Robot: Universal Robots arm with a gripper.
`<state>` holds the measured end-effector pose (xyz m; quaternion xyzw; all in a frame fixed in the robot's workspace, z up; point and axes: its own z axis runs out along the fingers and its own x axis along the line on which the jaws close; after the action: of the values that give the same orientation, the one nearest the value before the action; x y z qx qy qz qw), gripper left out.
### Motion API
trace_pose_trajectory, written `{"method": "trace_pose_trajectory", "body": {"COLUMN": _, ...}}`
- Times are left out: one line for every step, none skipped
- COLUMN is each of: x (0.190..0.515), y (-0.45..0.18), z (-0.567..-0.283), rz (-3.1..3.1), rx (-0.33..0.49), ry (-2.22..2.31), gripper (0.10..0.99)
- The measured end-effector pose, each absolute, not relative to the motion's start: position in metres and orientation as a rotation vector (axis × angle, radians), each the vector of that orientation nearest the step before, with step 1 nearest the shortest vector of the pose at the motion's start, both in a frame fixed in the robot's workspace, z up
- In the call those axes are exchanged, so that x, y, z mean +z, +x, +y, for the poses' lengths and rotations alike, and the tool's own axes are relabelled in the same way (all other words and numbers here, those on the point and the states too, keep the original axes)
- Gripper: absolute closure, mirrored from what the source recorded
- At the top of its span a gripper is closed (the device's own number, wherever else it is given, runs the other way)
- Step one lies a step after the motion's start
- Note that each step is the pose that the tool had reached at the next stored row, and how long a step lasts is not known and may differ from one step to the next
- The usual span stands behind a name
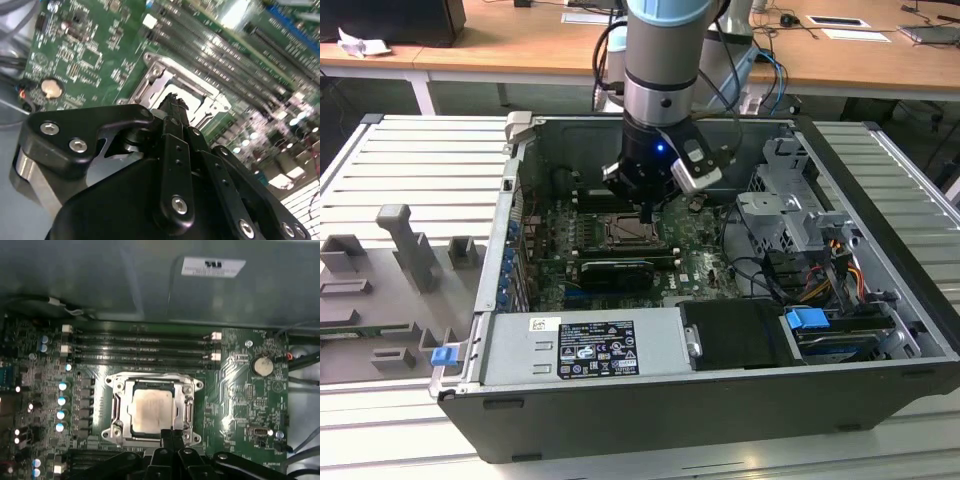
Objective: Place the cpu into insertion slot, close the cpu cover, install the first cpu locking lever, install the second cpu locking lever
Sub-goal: 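Install the second cpu locking lever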
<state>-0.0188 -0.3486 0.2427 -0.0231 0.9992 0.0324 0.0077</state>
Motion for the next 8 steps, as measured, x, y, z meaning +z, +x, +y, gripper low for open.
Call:
{"method": "trace_pose_trajectory", "body": {"x": 0.241, "y": -0.019, "z": -0.351, "rz": 3.124, "rx": 0.101, "ry": -0.076, "gripper": 0.980}}
{"method": "trace_pose_trajectory", "body": {"x": 0.240, "y": -0.019, "z": -0.353, "rz": 3.124, "rx": 0.101, "ry": -0.080, "gripper": 0.980}}
{"method": "trace_pose_trajectory", "body": {"x": 0.239, "y": -0.019, "z": -0.356, "rz": 3.124, "rx": 0.102, "ry": -0.086, "gripper": 0.980}}
{"method": "trace_pose_trajectory", "body": {"x": 0.238, "y": -0.021, "z": -0.357, "rz": 3.123, "rx": 0.105, "ry": -0.089, "gripper": 0.980}}
{"method": "trace_pose_trajectory", "body": {"x": 0.238, "y": -0.022, "z": -0.358, "rz": 3.123, "rx": 0.111, "ry": -0.091, "gripper": 0.980}}
{"method": "trace_pose_trajectory", "body": {"x": 0.238, "y": -0.027, "z": -0.359, "rz": 3.123, "rx": 0.121, "ry": -0.094, "gripper": 0.980}}
{"method": "trace_pose_trajectory", "body": {"x": 0.238, "y": -0.029, "z": -0.361, "rz": 3.123, "rx": 0.122, "ry": -0.096, "gripper": 0.980}}
{"method": "trace_pose_trajectory", "body": {"x": 0.237, "y": -0.030, "z": -0.366, "rz": 3.122, "rx": 0.123, "ry": -0.098, "gripper": 0.980}}
